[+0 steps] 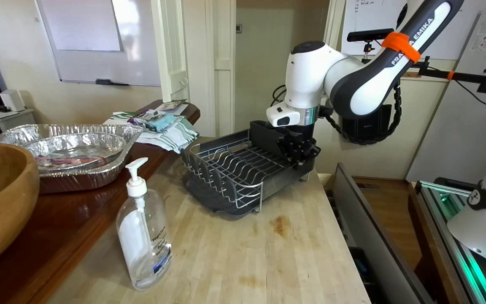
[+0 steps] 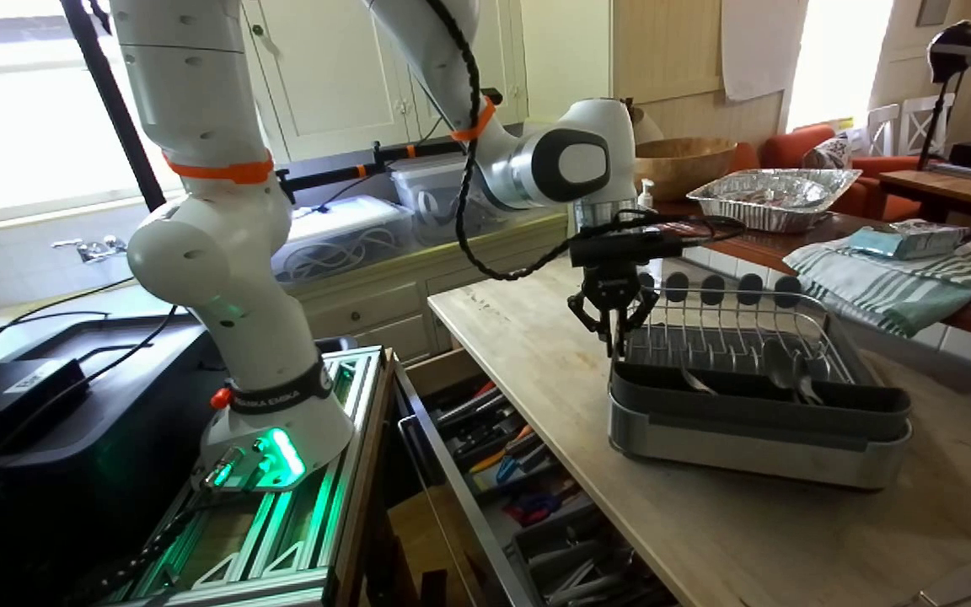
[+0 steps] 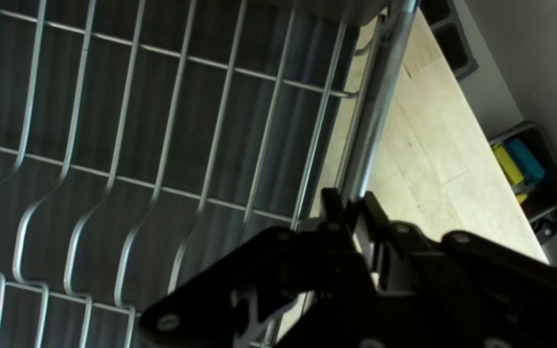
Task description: Rotate the dishrack.
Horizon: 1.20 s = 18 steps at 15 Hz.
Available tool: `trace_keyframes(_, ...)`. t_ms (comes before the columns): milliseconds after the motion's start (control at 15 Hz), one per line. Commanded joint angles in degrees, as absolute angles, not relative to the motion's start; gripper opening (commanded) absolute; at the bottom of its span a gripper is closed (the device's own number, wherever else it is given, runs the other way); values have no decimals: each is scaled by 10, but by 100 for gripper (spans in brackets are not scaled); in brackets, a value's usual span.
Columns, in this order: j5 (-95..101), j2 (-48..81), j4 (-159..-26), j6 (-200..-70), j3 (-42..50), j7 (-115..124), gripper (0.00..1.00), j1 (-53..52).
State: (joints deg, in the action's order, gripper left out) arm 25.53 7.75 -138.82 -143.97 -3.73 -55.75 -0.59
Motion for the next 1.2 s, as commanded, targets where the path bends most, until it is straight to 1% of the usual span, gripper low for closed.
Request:
trace_keyframes(0,309,82,-1381,-1434,-37,-597,3,-17)
trace_keyframes(467,364,86,-1378,-1444,-34,-646,3,-13)
trace_keyframes(1133,426,66,-1409,-1484,-26,-732,3,-2)
